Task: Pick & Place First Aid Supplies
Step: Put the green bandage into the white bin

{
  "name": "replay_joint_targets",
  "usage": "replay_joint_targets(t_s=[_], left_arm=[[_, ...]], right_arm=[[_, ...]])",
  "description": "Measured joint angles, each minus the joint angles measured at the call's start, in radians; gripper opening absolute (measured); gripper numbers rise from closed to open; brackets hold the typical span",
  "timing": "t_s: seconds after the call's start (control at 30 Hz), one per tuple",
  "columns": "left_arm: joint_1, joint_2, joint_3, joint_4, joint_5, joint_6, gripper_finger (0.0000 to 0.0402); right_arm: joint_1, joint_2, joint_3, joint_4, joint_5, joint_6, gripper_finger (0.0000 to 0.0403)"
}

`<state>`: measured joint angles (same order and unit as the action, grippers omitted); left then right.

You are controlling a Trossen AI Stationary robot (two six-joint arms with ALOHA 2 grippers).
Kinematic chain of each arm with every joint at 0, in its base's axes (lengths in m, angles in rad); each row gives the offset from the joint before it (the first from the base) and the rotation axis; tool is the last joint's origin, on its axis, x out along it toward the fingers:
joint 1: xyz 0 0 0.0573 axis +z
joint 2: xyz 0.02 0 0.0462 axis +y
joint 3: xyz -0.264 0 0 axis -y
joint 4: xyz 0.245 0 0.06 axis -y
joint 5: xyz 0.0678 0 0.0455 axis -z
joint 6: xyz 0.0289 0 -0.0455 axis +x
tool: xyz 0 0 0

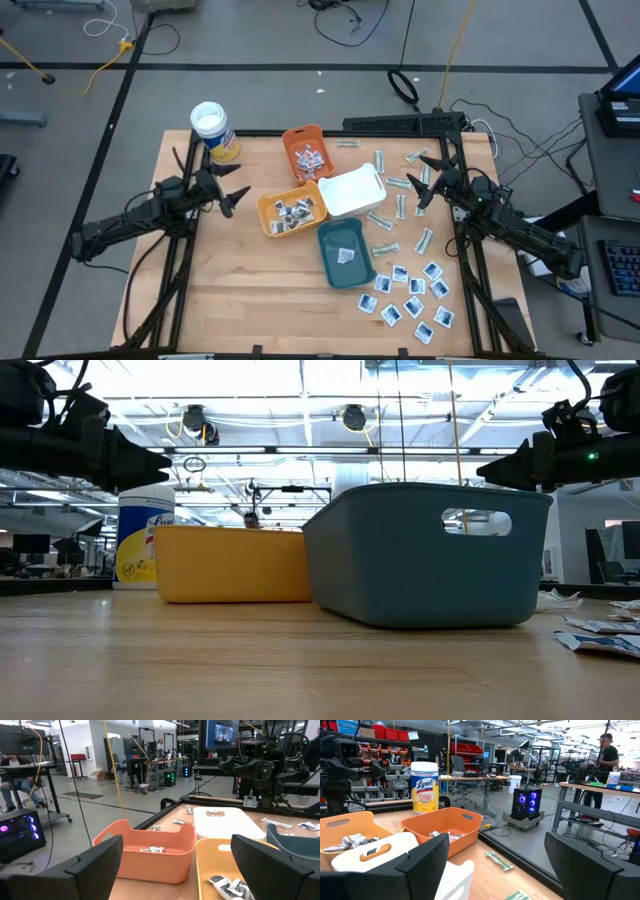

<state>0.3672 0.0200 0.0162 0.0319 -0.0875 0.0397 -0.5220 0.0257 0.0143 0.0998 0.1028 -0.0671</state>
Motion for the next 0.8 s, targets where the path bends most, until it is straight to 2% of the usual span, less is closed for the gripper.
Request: replay_joint_targets(t_s=[0.8], left_arm=[[0.000, 0.000, -0.001, 0.002, 0.000, -0.001, 0.0366]], right_arm=[[0.000, 0.001, 0.001, 0.008, -0.008, 0.011, 0.0322]])
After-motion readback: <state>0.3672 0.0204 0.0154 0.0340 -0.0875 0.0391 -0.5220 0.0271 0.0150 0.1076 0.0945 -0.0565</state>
